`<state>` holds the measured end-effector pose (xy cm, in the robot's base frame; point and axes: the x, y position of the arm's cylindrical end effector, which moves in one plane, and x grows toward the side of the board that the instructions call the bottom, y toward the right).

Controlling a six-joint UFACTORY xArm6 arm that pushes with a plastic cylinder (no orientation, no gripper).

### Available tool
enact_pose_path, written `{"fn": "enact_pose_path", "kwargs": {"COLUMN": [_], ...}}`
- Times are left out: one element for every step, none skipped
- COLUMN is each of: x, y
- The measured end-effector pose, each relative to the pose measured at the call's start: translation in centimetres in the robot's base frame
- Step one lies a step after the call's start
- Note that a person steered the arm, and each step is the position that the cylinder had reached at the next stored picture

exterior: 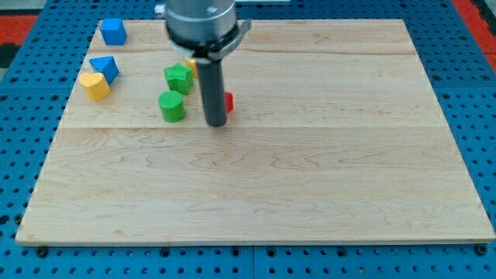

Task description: Adjust the red star at the top center of the board

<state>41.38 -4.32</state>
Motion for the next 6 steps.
{"fn": "enact_pose_path", "kwargs": {"x": [-5.7, -6.4, -6.1, -7.6, -10.7, -14.1], "y": [0.4, 0.4, -2.5, -2.3, 2.7, 5.0]}}
